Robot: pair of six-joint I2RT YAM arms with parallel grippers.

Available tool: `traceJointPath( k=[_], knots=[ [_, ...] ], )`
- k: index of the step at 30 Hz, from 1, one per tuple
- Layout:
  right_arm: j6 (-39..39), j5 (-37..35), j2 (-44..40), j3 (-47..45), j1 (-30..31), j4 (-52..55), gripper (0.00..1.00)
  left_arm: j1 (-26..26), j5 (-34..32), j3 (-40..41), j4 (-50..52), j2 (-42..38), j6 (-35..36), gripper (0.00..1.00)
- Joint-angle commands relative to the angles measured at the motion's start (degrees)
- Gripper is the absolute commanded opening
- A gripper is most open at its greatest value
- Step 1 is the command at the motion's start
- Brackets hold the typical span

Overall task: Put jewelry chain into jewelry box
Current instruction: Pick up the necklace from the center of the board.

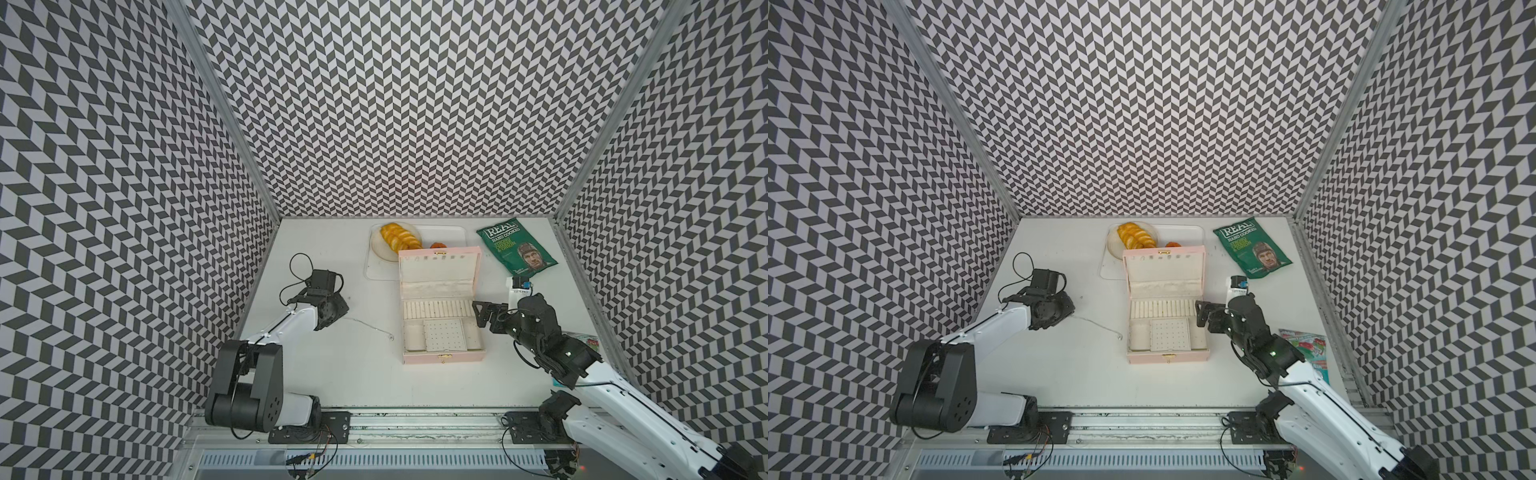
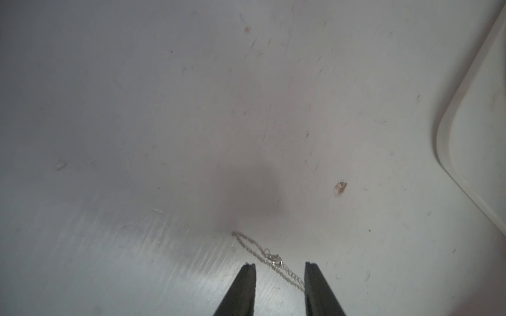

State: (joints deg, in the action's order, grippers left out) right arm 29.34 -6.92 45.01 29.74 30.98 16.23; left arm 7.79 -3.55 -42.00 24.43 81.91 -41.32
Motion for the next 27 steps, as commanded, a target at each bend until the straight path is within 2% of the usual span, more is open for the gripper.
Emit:
traceJointPath(
  k=[1, 8, 19, 27],
  knots=[
    [-0.7, 0.3, -0.1, 1.4, -0.1, -2.5, 1.00, 0.8, -4.7, -2.9, 3.8, 2.4, -1.7, 0.34],
    [-0.9, 0.1, -2.0, 0.5, -0.1, -4.6, 1.00, 1.1, -7.3, -4.9, 5.6, 5.8, -2.9, 0.36],
    [-1.4, -0.1, -3.1, -1.6, -0.1, -6.4, 1.00, 3.0, -6.5, -8.4, 8.7, 12.4, -5.7, 0.38],
    [-1.6, -0.6, -3.2, -1.5, -0.1, -6.6, 1.00, 3.6, -4.1, -7.9, 11.3, 12.4, -6.7, 0.37]
  ],
)
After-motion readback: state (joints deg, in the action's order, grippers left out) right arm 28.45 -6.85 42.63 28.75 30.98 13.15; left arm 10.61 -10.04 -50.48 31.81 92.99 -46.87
